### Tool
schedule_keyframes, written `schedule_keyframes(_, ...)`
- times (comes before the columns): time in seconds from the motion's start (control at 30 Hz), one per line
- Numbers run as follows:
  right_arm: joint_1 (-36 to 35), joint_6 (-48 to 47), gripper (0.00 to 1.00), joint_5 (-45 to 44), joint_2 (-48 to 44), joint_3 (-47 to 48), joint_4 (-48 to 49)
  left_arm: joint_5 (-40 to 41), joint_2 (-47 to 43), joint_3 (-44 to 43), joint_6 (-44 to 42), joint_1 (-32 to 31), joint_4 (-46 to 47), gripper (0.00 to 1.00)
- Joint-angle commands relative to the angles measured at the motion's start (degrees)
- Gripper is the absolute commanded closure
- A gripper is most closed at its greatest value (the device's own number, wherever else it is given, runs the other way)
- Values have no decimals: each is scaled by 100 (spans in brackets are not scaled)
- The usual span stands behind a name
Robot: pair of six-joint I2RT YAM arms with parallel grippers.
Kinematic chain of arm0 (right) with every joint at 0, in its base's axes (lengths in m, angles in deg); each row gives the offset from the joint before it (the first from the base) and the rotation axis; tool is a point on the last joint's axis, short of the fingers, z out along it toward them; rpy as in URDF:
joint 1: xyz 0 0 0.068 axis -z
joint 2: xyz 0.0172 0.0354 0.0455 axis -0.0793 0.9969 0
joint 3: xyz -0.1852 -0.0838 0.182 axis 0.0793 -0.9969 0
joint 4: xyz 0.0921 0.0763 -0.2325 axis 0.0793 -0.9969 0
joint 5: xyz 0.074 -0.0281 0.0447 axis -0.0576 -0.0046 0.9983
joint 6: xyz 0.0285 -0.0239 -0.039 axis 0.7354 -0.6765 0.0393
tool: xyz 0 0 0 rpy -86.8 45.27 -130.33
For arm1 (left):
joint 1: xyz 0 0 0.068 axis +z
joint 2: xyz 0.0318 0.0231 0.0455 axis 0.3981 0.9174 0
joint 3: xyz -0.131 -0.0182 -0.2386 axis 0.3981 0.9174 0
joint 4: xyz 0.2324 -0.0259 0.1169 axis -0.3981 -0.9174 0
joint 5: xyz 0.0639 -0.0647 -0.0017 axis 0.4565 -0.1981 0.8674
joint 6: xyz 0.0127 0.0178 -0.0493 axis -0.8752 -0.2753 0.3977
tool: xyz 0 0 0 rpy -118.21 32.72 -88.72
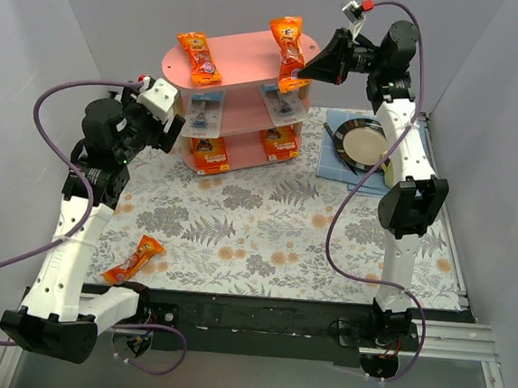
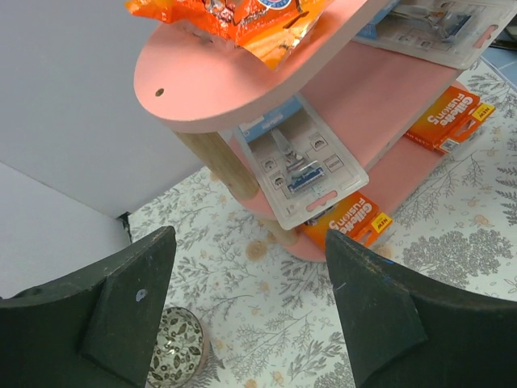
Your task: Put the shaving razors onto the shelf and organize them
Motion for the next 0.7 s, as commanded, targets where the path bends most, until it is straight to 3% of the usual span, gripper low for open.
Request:
schedule_keyframes(0.0, 15, 123, 99, -239, 225, 346, 581, -338, -176, -12, 170, 196, -404, 26)
schedule_keyframes(0.33, 15, 150, 99, -248, 428, 399, 563, -680, -307, 67, 354, 583, -563, 26)
schedule_keyframes(0.5, 23, 123, 77, -362, 419, 381, 432, -821, -325, 67, 407, 680, -590, 26)
schedule_keyframes(0.67, 76, 79, 64, -406, 340, 346, 361, -900, -360, 67, 442, 750, -599, 27)
